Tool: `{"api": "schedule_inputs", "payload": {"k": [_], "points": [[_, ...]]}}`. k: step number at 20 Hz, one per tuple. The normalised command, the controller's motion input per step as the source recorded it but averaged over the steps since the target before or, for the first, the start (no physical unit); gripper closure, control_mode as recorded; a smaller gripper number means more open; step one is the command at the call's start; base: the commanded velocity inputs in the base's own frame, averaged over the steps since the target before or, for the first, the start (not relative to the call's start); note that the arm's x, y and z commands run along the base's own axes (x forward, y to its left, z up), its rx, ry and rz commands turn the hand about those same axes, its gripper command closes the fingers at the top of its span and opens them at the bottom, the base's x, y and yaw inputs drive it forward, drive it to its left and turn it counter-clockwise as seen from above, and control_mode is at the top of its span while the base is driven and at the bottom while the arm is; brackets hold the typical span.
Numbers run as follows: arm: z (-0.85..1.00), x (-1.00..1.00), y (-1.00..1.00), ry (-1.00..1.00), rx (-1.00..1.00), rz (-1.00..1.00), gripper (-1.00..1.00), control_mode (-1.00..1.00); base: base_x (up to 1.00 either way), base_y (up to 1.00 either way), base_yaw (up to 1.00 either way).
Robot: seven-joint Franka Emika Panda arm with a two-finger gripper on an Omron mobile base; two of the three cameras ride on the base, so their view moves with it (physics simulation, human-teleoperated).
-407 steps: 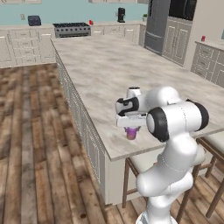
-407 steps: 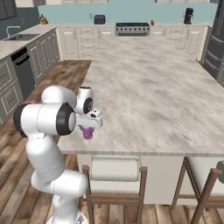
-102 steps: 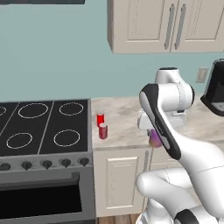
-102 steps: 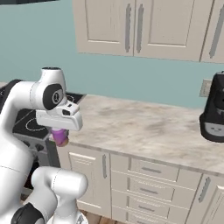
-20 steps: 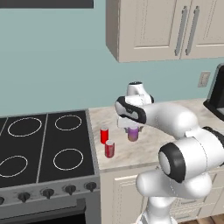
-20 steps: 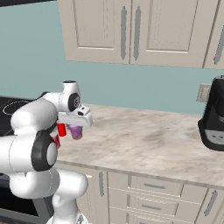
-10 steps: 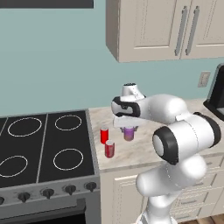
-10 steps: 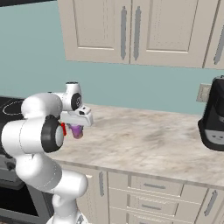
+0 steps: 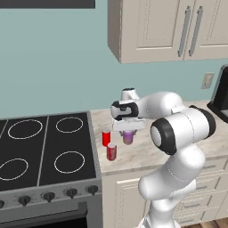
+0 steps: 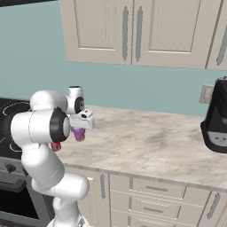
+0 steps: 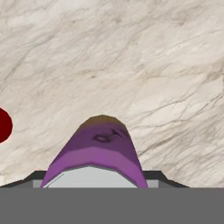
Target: Four empty soda cans are scattered around the kitchen. Gather all the cans and cluster them next to the stove for recycling.
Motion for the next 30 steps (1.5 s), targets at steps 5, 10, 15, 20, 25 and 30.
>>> {"api": "schedule_inputs", "payload": {"k": [5, 10, 15, 20, 25, 30], "points": [[-0.24, 0.19, 0.06, 0.0, 0.0, 0.0, 1.0, -1.0, 0.0, 0.0, 0.0], [-0.24, 0.14, 0.05, 0.0, 0.0, 0.0, 1.0, -1.0, 0.0, 0.0, 0.0], [-0.22, 0.05, 0.01, 0.0, 0.0, 0.0, 1.0, -1.0, 0.0, 0.0, 0.0], [-0.13, 0.01, 0.0, 0.0, 0.0, 0.0, -1.0, -1.0, 0.0, 0.0, 0.0], [0.0, 0.0, -0.01, 0.0, 0.0, 0.0, -1.0, -1.0, 0.0, 0.0, 0.0], [0.02, 0.0, -0.07, 0.0, 0.0, -0.01, -1.0, -1.0, 0.0, 0.0, 0.0]]}}
